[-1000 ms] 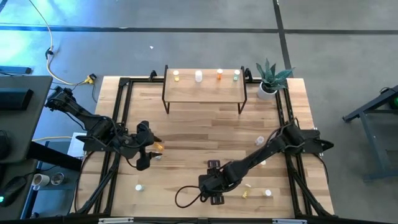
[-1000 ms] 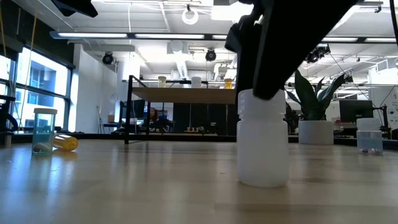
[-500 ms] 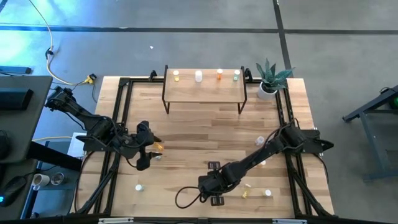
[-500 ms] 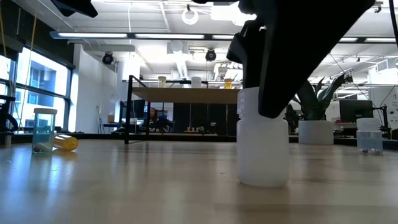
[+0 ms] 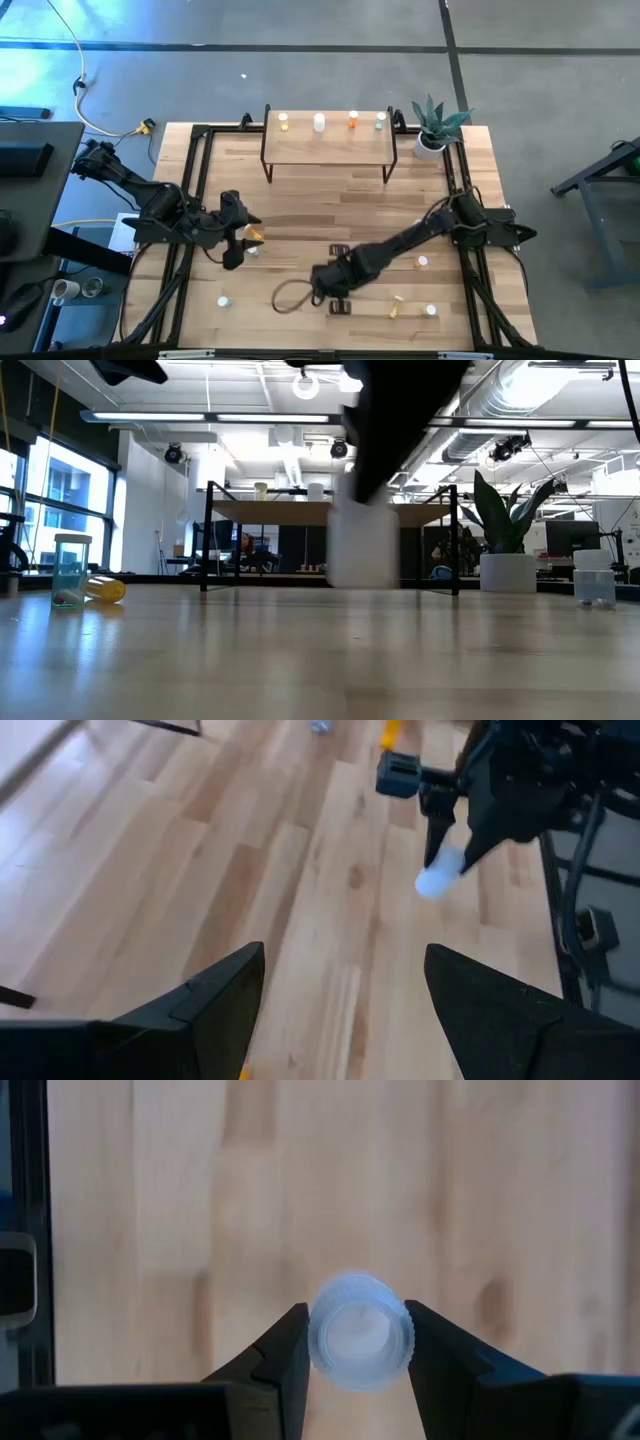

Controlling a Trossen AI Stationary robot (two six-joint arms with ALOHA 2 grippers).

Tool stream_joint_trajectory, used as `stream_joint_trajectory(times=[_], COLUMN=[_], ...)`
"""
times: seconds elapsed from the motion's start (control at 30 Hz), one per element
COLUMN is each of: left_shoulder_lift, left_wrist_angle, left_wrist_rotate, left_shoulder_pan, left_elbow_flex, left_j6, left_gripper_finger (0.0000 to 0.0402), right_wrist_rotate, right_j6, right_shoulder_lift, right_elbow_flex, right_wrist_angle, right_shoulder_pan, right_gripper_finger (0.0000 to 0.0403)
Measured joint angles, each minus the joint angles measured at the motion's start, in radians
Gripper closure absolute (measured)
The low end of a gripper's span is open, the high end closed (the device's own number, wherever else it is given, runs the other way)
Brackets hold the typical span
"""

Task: Pick and place medicine bottles onto shelf by color
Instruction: Put the bottom white medicine bottle on the shelf aligned with the other white medicine bottle

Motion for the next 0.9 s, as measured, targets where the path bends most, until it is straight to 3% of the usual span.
stream_joint_trajectory(times=[0.4, 0.9], left_shoulder_lift=[-0.097, -0.121], left_wrist_angle=[-0.005, -0.004], left_wrist_rotate=[-0.091, -0.23], left_shoulder_pan=[0.108, 0.281], left_elbow_flex=[0.0, 0.0], left_j6=[0.085, 0.207], left_gripper_finger=[0.0135, 0.0135], right_wrist_rotate=[0.016, 0.068], right_j6=[-0.048, -0.298], right_shoulder_lift=[-0.128, -0.142], right_elbow_flex=[0.08, 0.416], right_wrist_angle=[-0.026, -0.122], right_shoulder_pan=[-0.238, -0.563], right_gripper_finger=[0.0283, 0.0281])
